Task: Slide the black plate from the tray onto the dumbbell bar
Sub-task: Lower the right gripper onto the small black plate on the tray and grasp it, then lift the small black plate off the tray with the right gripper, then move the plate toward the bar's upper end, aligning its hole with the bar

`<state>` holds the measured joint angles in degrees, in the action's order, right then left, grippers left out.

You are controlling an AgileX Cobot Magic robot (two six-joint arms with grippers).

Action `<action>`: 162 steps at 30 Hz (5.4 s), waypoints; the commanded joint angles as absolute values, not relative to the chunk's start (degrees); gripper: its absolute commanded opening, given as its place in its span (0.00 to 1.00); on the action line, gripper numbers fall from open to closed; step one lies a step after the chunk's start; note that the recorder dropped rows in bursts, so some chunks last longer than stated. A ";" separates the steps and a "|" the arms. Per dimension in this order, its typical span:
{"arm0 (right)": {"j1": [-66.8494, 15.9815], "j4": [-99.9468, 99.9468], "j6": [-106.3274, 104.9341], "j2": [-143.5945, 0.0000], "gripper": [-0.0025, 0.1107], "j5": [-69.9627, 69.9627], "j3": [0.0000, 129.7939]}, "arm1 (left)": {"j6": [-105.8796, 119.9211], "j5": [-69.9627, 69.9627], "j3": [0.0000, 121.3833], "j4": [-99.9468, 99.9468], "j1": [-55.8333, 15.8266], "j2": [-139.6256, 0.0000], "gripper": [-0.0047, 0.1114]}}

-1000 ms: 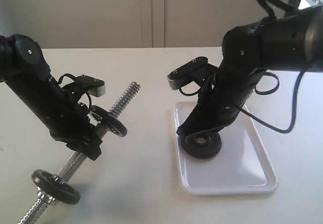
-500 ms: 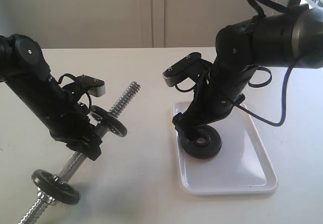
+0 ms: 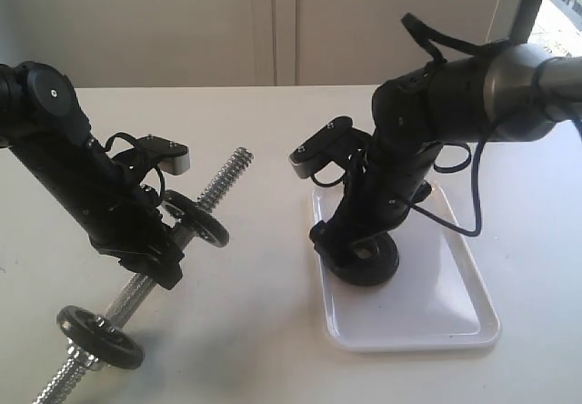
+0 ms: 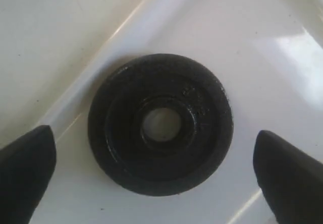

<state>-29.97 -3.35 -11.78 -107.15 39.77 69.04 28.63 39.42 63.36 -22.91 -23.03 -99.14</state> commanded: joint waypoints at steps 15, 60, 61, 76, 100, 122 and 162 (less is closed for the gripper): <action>-30.20 -6.25 -11.73 -114.98 0.95 37.71 69.29 | 28.51 41.59 64.64 -27.69 -23.05 -95.91 0.04; -29.74 -12.95 -5.16 -115.05 0.02 44.98 72.21 | 28.51 41.57 64.64 -27.80 -23.05 -95.91 0.04; -29.10 -12.95 -5.05 -112.98 0.02 44.36 72.20 | 28.51 41.57 64.64 -27.80 -23.05 -95.91 0.04; -26.07 -10.54 -6.32 -98.99 0.02 37.86 72.20 | 28.51 41.99 64.64 -29.97 -23.05 -95.91 0.04; 0.59 70.93 -57.57 -116.98 0.02 69.96 89.24 | 33.46 43.24 64.64 -29.96 -23.08 -95.91 0.04; -5.71 77.28 -49.56 -122.97 0.02 69.96 89.23 | 38.99 44.18 64.64 -31.52 -24.73 -95.91 0.04; -10.88 80.31 -47.10 -124.23 0.02 69.96 89.23 | 38.99 44.32 64.64 -31.52 -24.73 -95.91 0.04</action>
<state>-12.19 76.03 -47.57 -125.51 67.84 88.48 38.89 41.79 63.36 -25.56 -24.60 -99.14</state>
